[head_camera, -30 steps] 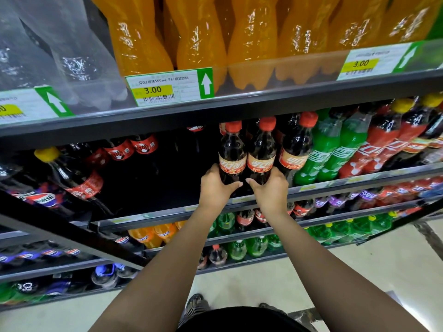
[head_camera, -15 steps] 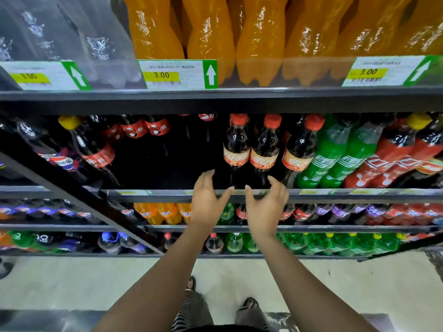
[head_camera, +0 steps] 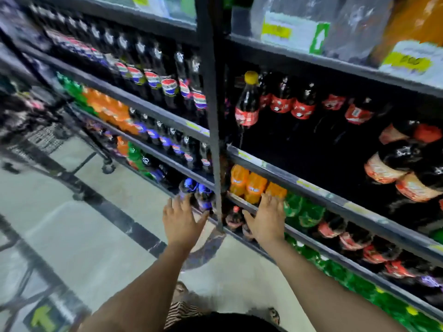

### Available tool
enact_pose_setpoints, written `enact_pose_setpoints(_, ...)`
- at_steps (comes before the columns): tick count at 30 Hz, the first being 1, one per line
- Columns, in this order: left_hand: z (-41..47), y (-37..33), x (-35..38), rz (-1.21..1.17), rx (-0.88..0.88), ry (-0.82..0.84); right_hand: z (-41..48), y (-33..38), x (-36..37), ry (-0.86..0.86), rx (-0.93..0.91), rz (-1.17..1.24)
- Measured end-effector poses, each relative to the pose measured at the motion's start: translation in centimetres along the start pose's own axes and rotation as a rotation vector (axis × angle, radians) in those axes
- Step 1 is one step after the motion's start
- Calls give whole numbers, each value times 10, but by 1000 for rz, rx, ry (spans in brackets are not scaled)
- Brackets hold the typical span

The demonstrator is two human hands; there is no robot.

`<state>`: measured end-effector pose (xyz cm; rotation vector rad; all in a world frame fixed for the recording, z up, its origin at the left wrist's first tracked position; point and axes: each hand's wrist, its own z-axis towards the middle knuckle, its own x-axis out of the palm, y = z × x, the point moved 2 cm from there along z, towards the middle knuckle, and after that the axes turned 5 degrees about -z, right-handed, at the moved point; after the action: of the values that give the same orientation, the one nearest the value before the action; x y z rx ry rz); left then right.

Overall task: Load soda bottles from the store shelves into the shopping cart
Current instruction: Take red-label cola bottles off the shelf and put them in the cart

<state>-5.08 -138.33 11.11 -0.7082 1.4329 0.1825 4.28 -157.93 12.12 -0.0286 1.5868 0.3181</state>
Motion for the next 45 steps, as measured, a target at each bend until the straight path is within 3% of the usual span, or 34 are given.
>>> enact_pose_setpoints(8,27,173,-53,50,-250,-58,7,203,51,147,-332,-45)
enact_pose_setpoints(12,45,249,-87,83,-334,-80,9,290,67,202,-394,-19)
enact_pose_setpoints(21,109,360,-127,63,-498,-117,62,433,90,217,-522,-33)
enact_pose_setpoints(29,229,455,-162,23,-645,-149,156,593,131,297,-657,-58)
enact_pose_setpoints(37,363,532,-221,15,-658,-182,256,747,137,359,-732,-33)
enact_pose_setpoints(45,494,631,-255,-11,-558,-241,322,892,169,251,-734,94)
